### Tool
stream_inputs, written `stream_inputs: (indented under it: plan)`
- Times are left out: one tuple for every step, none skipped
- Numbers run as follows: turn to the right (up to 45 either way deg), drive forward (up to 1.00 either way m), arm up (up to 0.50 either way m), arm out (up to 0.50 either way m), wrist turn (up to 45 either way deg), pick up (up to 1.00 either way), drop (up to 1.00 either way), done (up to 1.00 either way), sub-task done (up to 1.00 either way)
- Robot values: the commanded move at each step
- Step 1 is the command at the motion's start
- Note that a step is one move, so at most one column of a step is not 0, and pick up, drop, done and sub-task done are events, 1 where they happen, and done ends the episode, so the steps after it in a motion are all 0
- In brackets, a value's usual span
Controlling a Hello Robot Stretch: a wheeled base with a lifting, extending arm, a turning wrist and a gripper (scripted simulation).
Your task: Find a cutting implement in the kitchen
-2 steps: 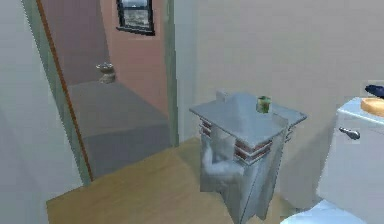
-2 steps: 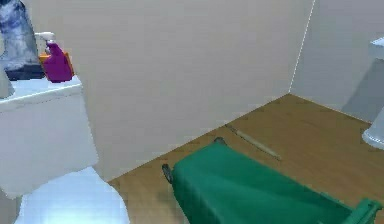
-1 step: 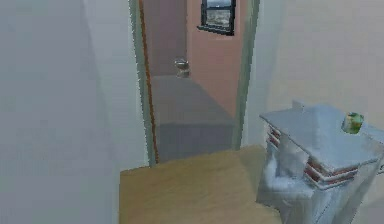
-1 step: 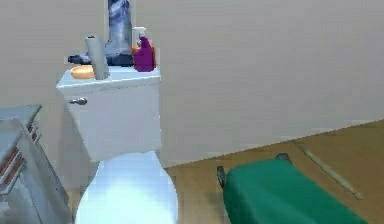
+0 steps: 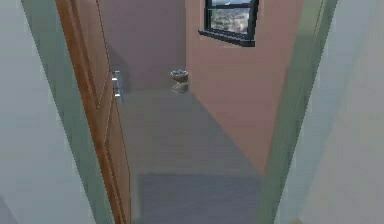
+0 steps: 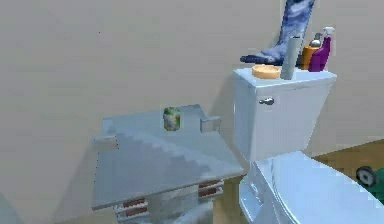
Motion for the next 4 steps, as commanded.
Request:
stream_inputs:
  plan:
    - [-6.0, 0.0, 0.0, 0.0, 0.0, 0.0, 0.0, 0.0, 0.0]
    - [0.0, 0.65, 0.0, 0.0, 0.0, 0.0, 0.0, 0.0, 0.0]
    - [0.0, 0.85, 0.0, 0.0, 0.0, 0.0, 0.0, 0.0, 0.0]
    - [0.0, 0.45, 0.0, 0.0, 0.0, 0.0, 0.0, 0.0, 0.0]
